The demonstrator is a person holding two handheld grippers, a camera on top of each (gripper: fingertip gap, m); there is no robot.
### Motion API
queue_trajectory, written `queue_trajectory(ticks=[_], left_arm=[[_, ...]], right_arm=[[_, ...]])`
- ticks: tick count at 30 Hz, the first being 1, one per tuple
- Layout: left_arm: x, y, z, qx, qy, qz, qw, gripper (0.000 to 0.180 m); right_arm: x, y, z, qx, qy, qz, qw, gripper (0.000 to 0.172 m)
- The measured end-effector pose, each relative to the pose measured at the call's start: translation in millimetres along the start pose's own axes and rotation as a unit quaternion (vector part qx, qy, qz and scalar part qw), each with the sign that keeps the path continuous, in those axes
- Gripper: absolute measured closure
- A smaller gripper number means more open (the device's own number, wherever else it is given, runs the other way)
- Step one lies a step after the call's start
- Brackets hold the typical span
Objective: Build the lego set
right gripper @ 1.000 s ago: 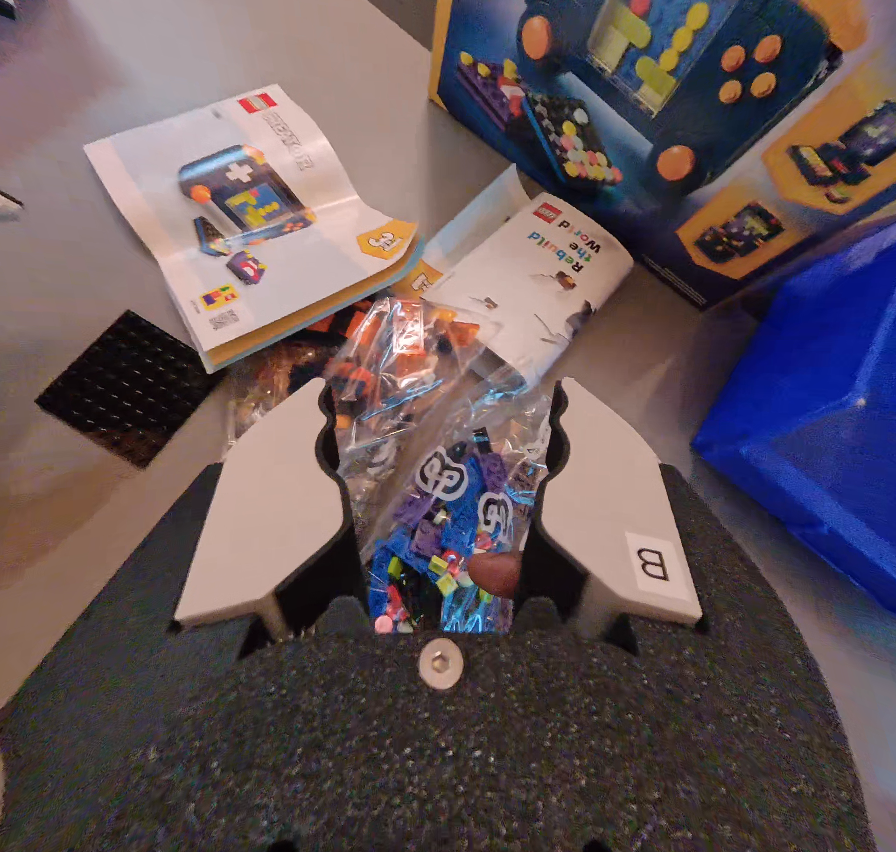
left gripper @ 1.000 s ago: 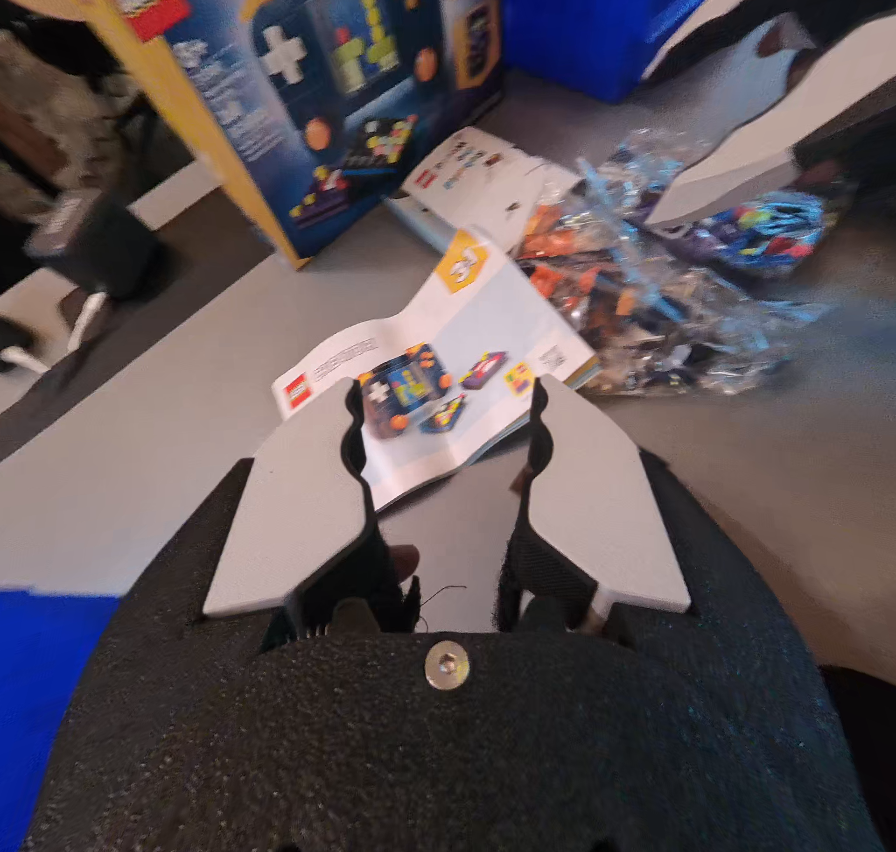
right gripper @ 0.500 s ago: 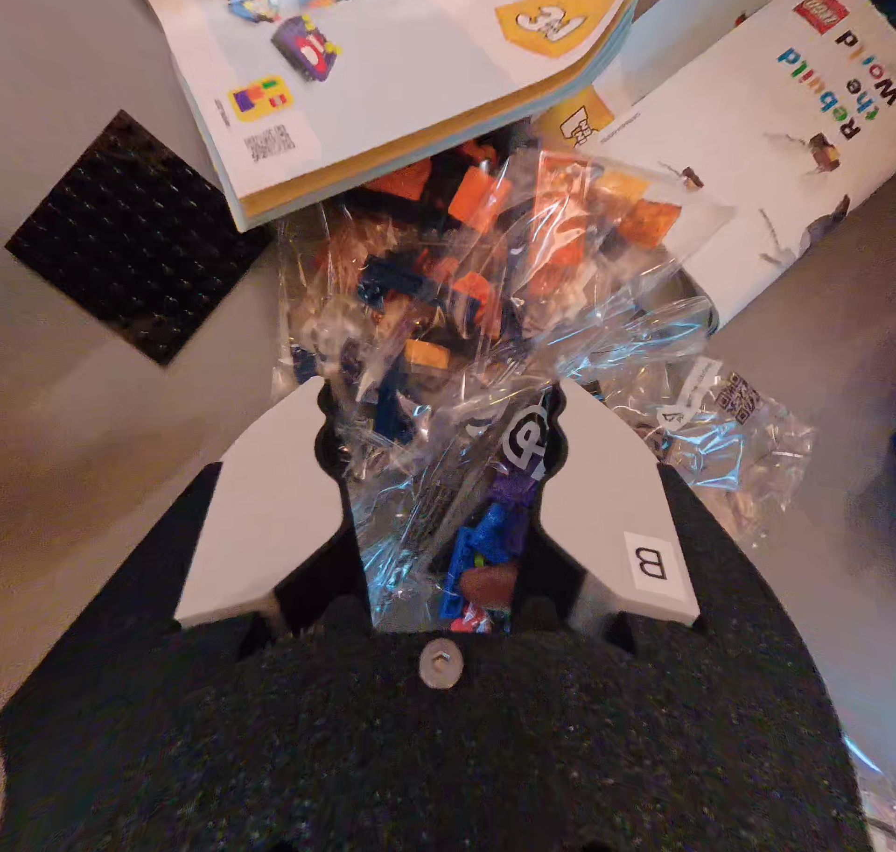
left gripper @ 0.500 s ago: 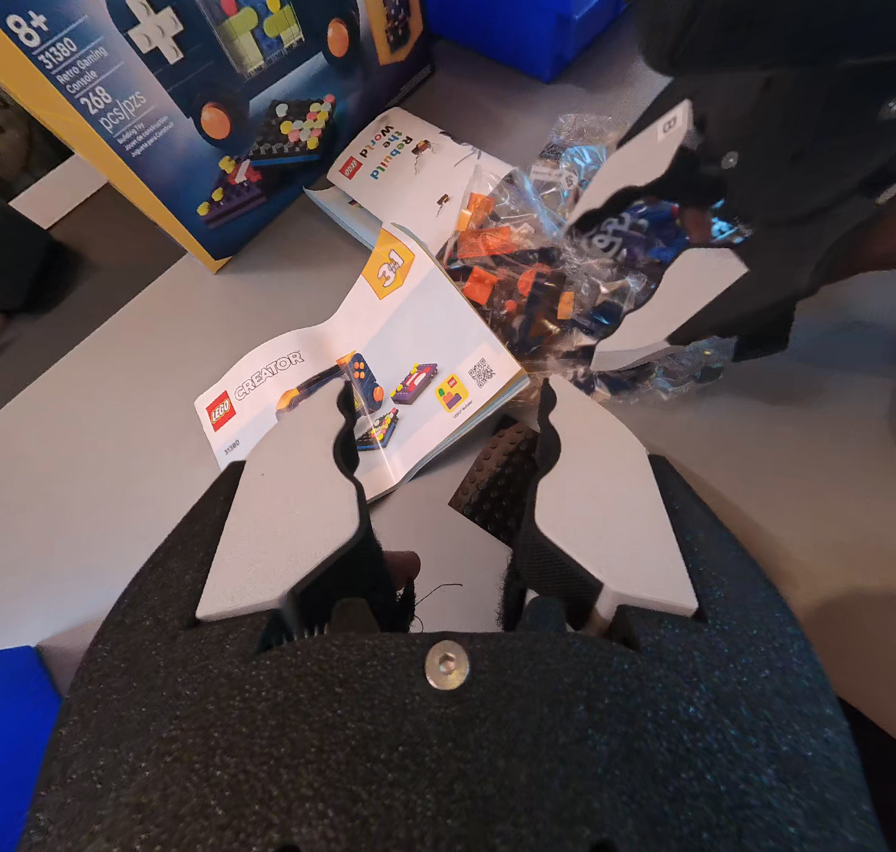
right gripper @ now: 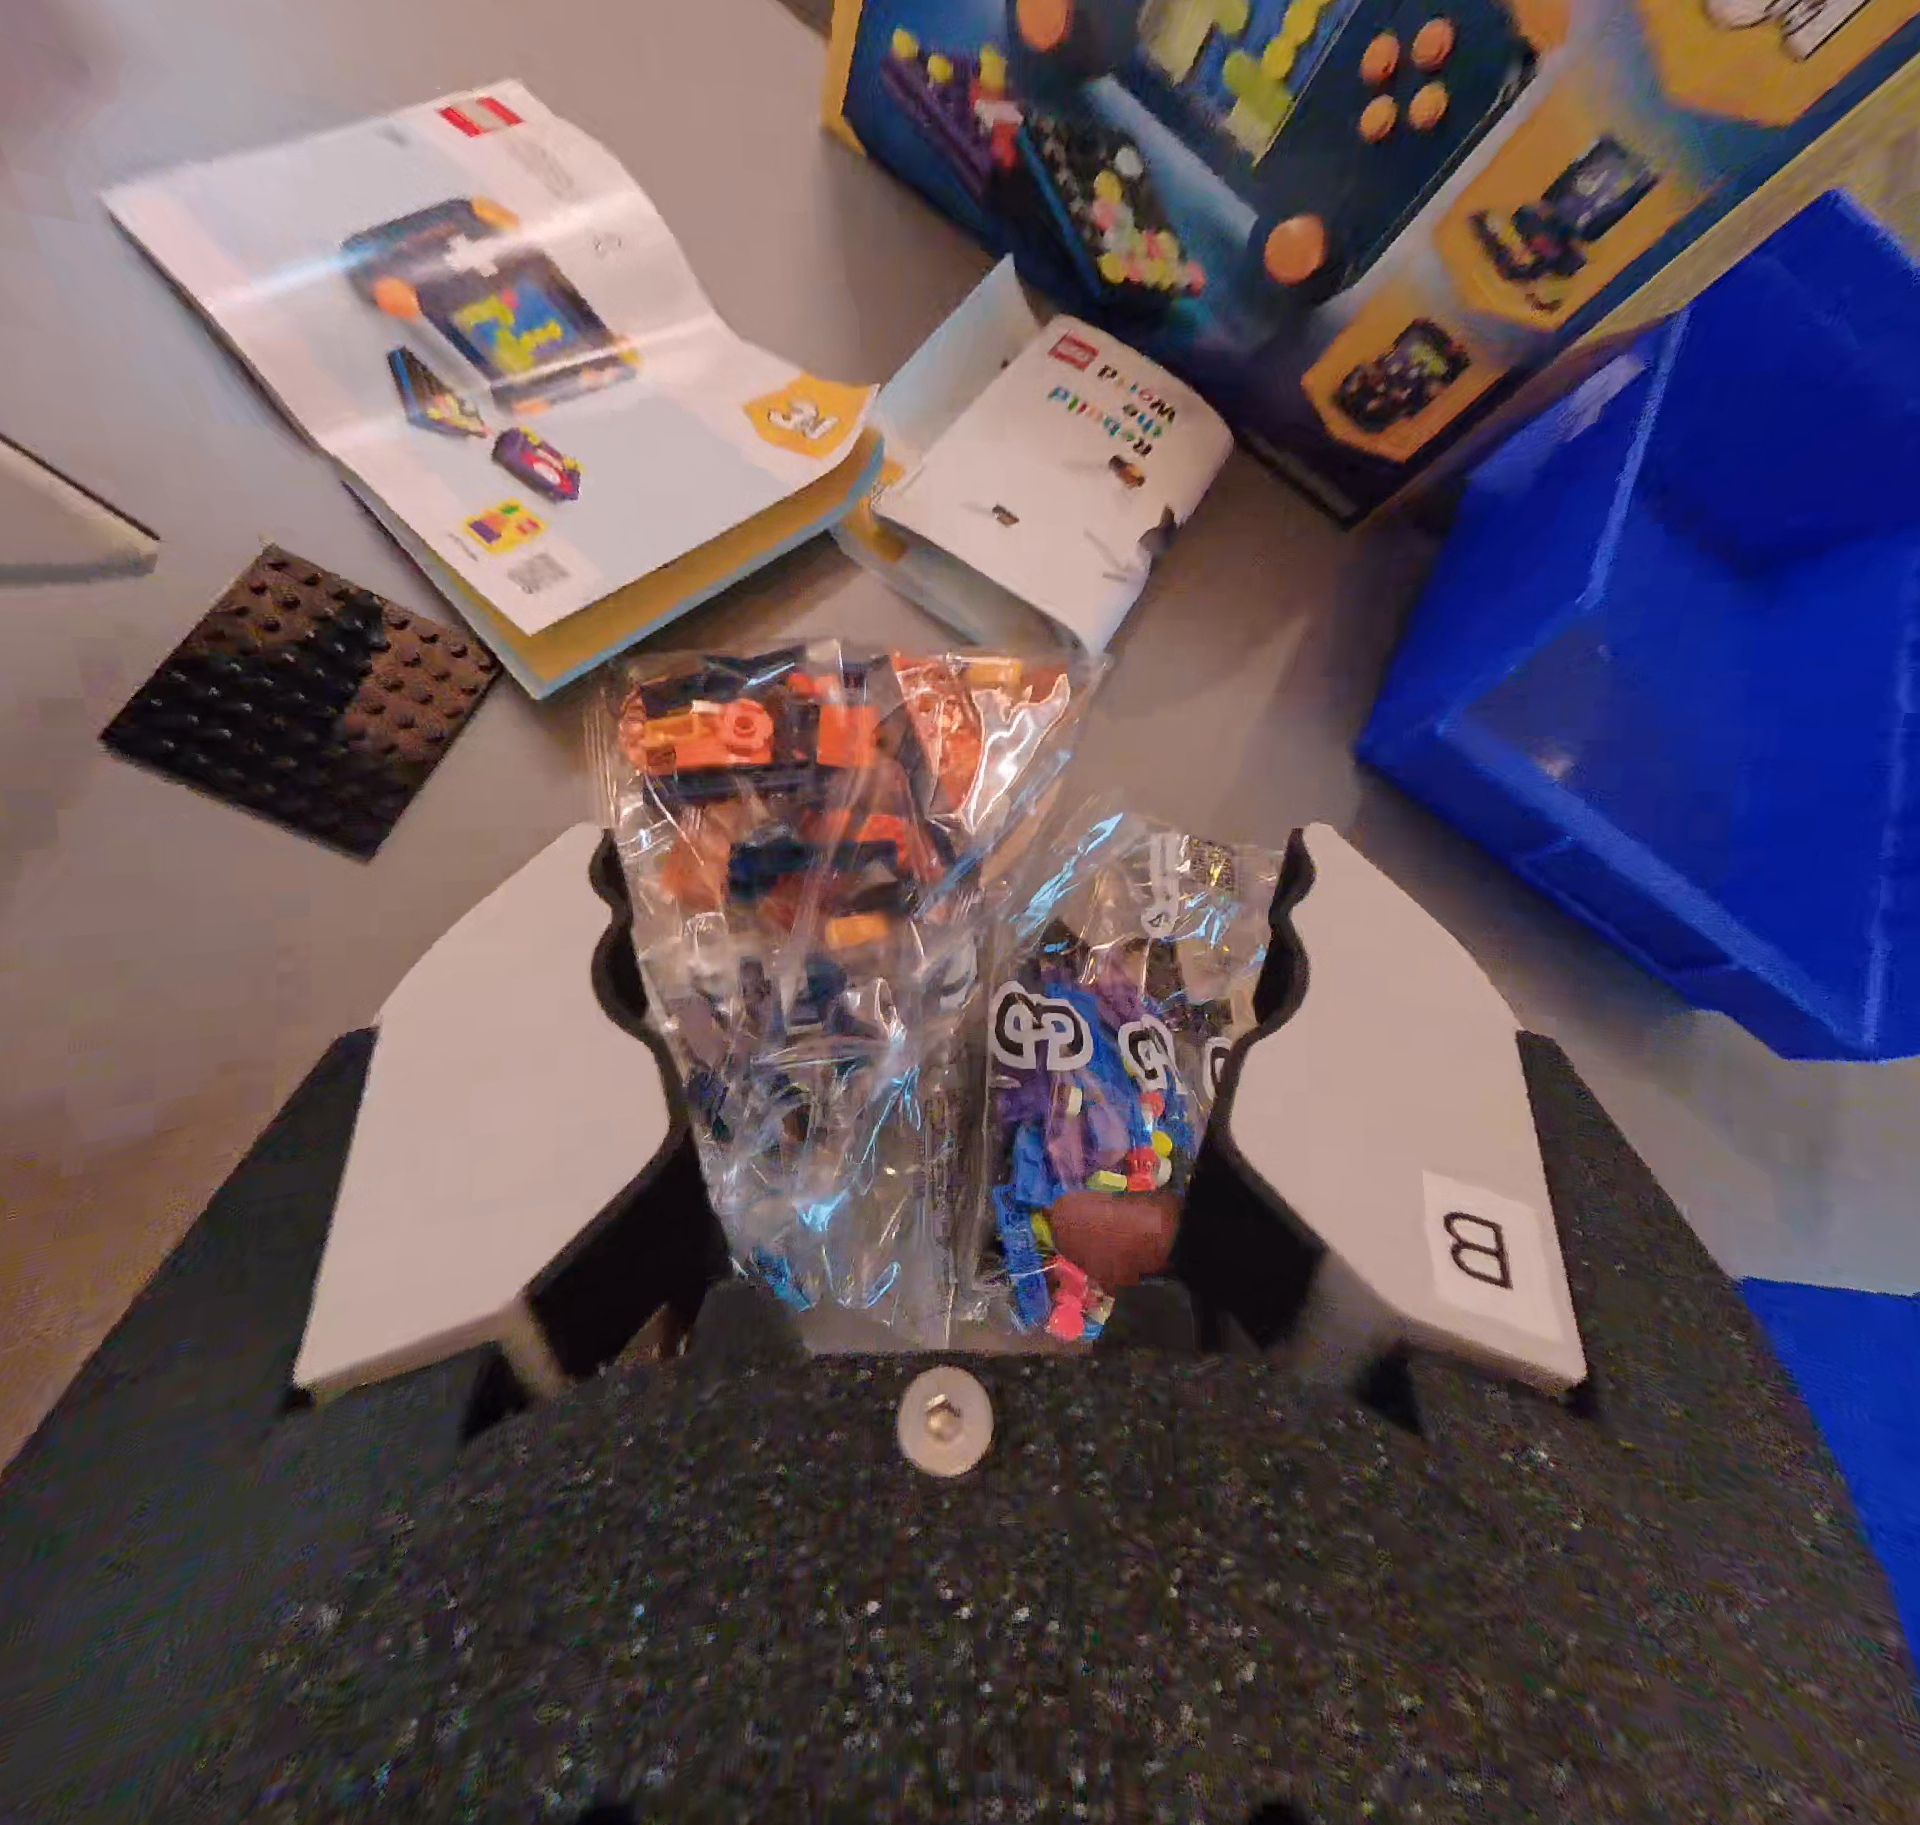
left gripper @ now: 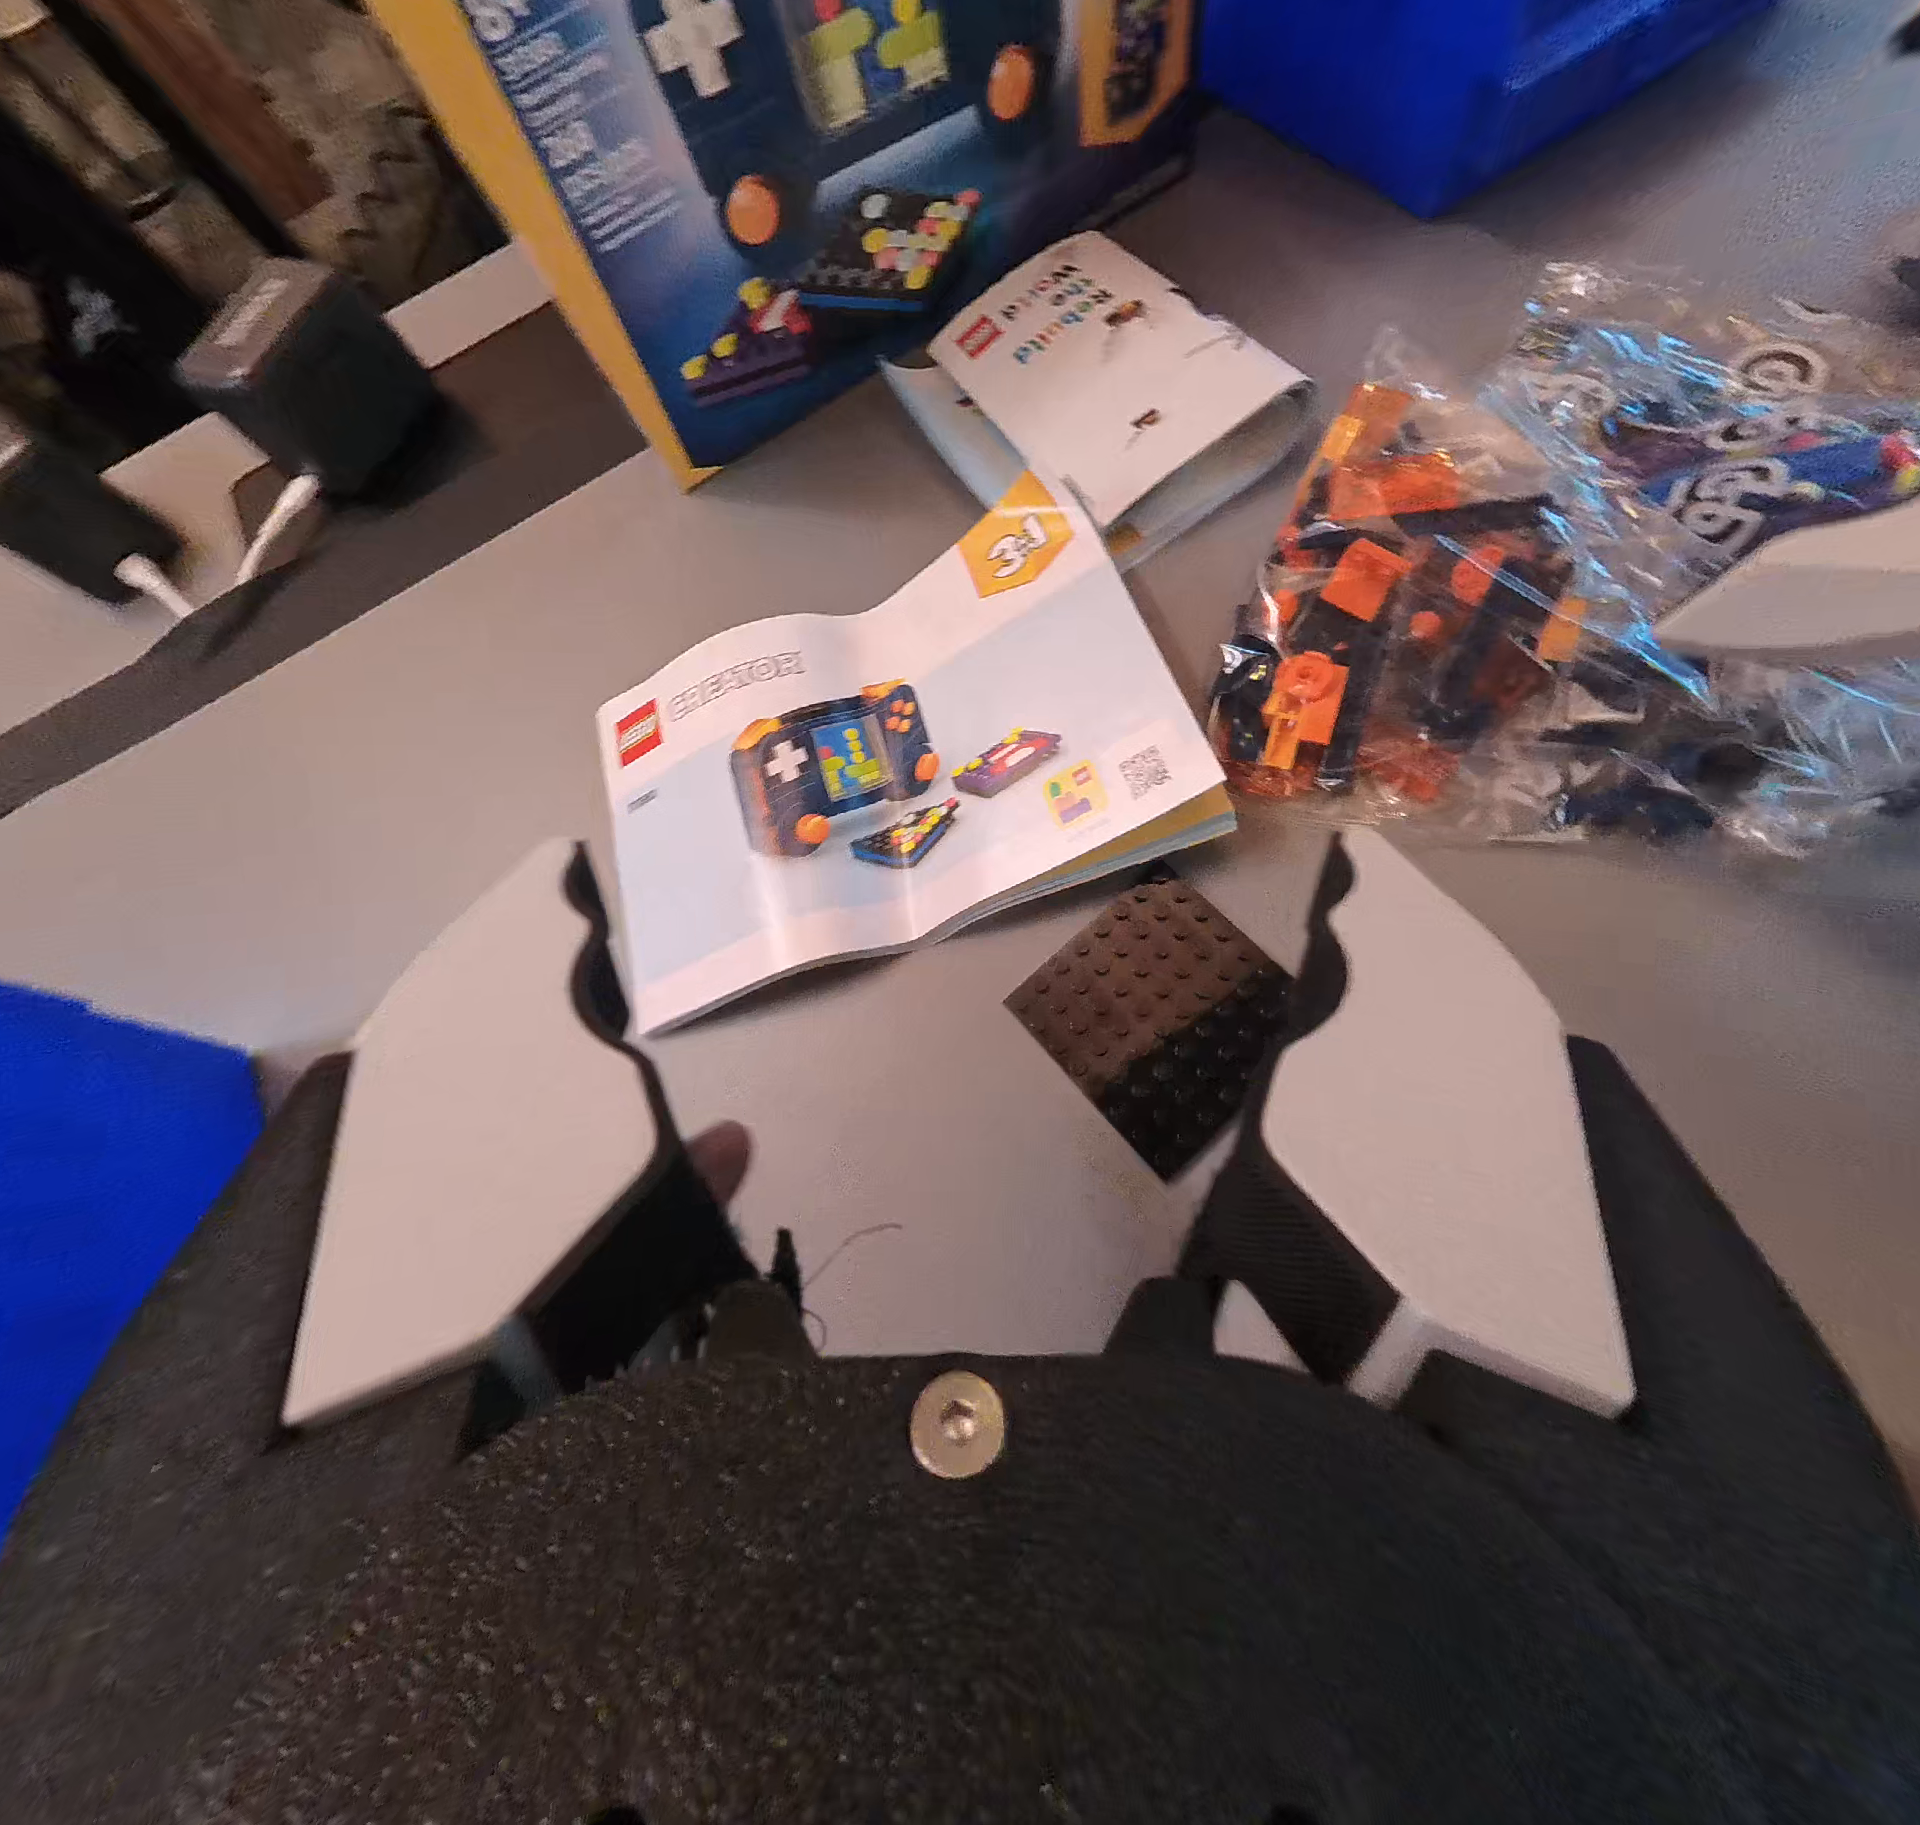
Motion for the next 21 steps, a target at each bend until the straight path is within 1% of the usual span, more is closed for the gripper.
queue_trajectory(ticks=[1, 2, 4, 7, 9, 11, 16, 21], left_arm=[[-3, 1, -3, 0.0, -0.016, -0.008, 1.0, 0.045], [-7, 1, -6, 0.003, -0.032, -0.02, 0.999, 0.035], [-11, -3, -14, 0.034, -0.05, -0.045, 0.997, 0.034], [-19, -11, -28, 0.1, -0.081, -0.079, 0.989, 0.034], [-20, -10, -36, 0.121, -0.095, -0.089, 0.984, 0.034], [-15, -7, -39, 0.123, -0.095, -0.09, 0.984, 0.034], [5, 0, -46, 0.134, -0.092, -0.084, 0.983, 0.034], [31, 6, -61, 0.154, -0.098, -0.084, 0.98, 0.034]], right_arm=[[0, -2, -1, 0.006, 0.015, 0.001, 1.0, 0.049], [2, -3, -1, 0.01, 0.032, 0.005, 0.999, 0.038], [9, -3, -1, 0.016, 0.073, 0.023, 0.997, 0.025], [19, -6, -7, 0.062, 0.119, 0.077, 0.988, 0.024], [17, -6, -11, 0.087, 0.117, 0.114, 0.983, 0.025], [13, -6, -14, 0.104, 0.111, 0.136, 0.979, 0.025], [2, 0, -23, 0.118, 0.1, 0.151, 0.976, 0.025], [-3, 8, -47, 0.156, 0.104, 0.168, 0.968, 0.025]])
Point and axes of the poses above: each gripper's, where its closed fingertips meet, z out along the fingers, y out of its underside, x = y × z across the jaws, the point moved 1 cm from there along -z, back along the fingers
